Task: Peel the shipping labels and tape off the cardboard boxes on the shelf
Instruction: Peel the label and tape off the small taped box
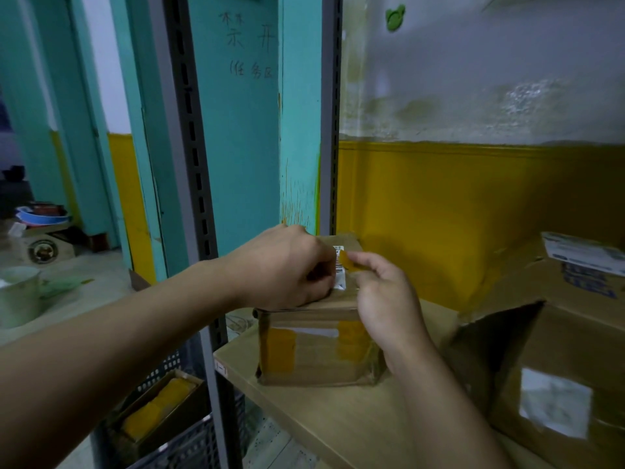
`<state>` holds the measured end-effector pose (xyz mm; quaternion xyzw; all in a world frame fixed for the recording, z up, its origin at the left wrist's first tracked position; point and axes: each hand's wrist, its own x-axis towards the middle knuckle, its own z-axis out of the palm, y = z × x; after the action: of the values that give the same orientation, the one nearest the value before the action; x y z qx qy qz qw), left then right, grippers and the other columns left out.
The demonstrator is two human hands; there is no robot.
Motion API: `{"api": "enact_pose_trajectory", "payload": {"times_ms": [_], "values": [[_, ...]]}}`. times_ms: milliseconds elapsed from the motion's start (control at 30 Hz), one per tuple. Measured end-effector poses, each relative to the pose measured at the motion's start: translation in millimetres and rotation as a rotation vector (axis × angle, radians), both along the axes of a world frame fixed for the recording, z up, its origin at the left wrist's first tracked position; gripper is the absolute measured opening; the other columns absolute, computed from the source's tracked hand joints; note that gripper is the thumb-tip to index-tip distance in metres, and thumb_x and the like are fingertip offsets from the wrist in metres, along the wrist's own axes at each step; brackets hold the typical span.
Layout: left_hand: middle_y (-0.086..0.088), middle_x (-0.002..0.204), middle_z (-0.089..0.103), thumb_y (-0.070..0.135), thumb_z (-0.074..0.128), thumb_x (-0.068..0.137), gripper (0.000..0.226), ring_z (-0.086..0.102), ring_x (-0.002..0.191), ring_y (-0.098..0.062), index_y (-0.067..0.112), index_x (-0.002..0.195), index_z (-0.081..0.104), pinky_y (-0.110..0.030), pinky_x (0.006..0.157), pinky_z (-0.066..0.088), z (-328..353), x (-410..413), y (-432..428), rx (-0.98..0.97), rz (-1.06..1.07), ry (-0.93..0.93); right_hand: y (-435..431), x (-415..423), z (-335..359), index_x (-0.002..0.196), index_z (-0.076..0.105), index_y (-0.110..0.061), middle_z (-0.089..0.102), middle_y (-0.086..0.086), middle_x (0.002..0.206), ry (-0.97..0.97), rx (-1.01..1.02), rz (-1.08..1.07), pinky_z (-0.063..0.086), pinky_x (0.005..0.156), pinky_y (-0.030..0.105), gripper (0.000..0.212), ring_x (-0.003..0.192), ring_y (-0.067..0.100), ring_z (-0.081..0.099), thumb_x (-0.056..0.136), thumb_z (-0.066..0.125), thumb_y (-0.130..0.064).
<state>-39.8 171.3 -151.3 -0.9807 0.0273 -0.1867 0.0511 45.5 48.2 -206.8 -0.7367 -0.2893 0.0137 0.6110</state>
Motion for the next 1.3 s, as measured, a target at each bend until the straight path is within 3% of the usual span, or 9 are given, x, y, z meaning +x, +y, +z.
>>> {"api": "enact_pose_trajectory", "payload": {"times_ms": [267, 567, 767, 833, 933, 1000, 1100, 1167, 1300], "values": [[0.005, 0.079, 0.067, 0.034, 0.056, 0.095, 0.016, 0.064, 0.07, -0.011, 0.022, 0.088, 0.065, -0.035, 0.068, 0.055, -2, 1, -3, -0.081, 0.057, -0.012, -4, -2, 3, 0.127, 0.061, -0.024, 0.054, -0.007, 0.135, -0.017, -0.027, -0.003, 0.042, 0.106, 0.033, 0.039, 0.123, 0.01, 0.048, 0.099, 0.04, -0.009], [0.01, 0.083, 0.069, 0.033, 0.057, 0.094, 0.014, 0.065, 0.076, -0.008, 0.025, 0.087, 0.066, -0.031, 0.073, 0.055, -5, -1, -5, -0.176, 0.146, -0.06, -5, -2, 4, 0.126, 0.061, -0.024, 0.051, -0.006, 0.14, -0.043, -0.052, -0.002, 0.036, 0.112, 0.035, 0.039, 0.132, 0.011, 0.043, 0.098, 0.041, -0.007], [0.019, 0.082, 0.063, 0.036, 0.059, 0.095, 0.013, 0.061, 0.076, 0.003, 0.028, 0.093, 0.07, -0.01, 0.065, 0.043, -10, 0, -1, -0.281, 0.182, -0.085, -5, -2, 4, 0.126, 0.062, -0.023, 0.048, -0.006, 0.143, -0.063, -0.063, 0.009, 0.028, 0.113, 0.026, 0.038, 0.136, 0.01, 0.037, 0.098, 0.04, -0.007], [0.02, 0.092, 0.066, 0.037, 0.06, 0.095, 0.015, 0.059, 0.077, 0.006, 0.029, 0.1, 0.071, -0.011, 0.069, 0.045, -11, -3, 3, -0.319, 0.153, -0.075, -7, -3, 5, 0.127, 0.061, -0.022, 0.046, -0.007, 0.144, -0.072, -0.068, 0.014, 0.026, 0.108, 0.019, 0.039, 0.137, 0.009, 0.035, 0.098, 0.041, -0.006], [0.013, 0.114, 0.07, 0.042, 0.062, 0.092, 0.026, 0.062, 0.095, 0.002, 0.028, 0.112, 0.071, -0.019, 0.086, 0.051, -7, -12, 13, -0.356, 0.061, -0.013, -8, -4, 5, 0.127, 0.061, -0.021, 0.046, -0.005, 0.144, -0.07, -0.069, 0.015, 0.026, 0.102, 0.017, 0.038, 0.135, 0.009, 0.037, 0.098, 0.042, -0.007], [0.013, 0.12, 0.067, 0.055, 0.053, 0.093, 0.039, 0.061, 0.103, -0.001, 0.031, 0.119, 0.068, -0.026, 0.091, 0.05, -5, -17, 18, -0.192, 0.033, 0.045, -6, -3, 5, 0.126, 0.061, -0.021, 0.047, -0.005, 0.144, -0.073, -0.073, 0.009, 0.028, 0.104, 0.019, 0.037, 0.134, 0.01, 0.037, 0.098, 0.042, -0.008], [0.021, 0.124, 0.064, 0.072, 0.021, 0.092, 0.06, 0.056, 0.11, 0.002, 0.04, 0.124, 0.061, -0.031, 0.092, 0.039, 2, -23, 27, 0.165, 0.04, 0.079, -5, -1, 5, 0.125, 0.062, -0.02, 0.046, -0.005, 0.145, -0.093, -0.084, -0.006, 0.022, 0.097, 0.012, 0.036, 0.137, 0.008, 0.034, 0.098, 0.042, -0.008], [0.022, 0.123, 0.063, 0.071, 0.009, 0.091, 0.065, 0.057, 0.108, 0.002, 0.042, 0.123, 0.058, -0.029, 0.087, 0.035, 5, -28, 33, 0.254, 0.037, 0.079, -4, 1, 4, 0.125, 0.063, -0.02, 0.045, -0.006, 0.145, -0.094, -0.08, -0.003, 0.021, 0.094, 0.01, 0.036, 0.136, 0.007, 0.034, 0.098, 0.042, -0.008], [0.016, 0.112, 0.059, 0.072, 0.004, 0.09, 0.068, 0.057, 0.099, -0.006, 0.04, 0.115, 0.059, -0.03, 0.085, 0.044, 2, -38, 38, 0.337, 0.074, 0.024, -3, 1, 3, 0.125, 0.063, -0.023, 0.043, -0.008, 0.148, -0.08, -0.073, -0.001, 0.02, 0.096, 0.014, 0.035, 0.139, 0.007, 0.031, 0.1, 0.042, -0.011]]}}
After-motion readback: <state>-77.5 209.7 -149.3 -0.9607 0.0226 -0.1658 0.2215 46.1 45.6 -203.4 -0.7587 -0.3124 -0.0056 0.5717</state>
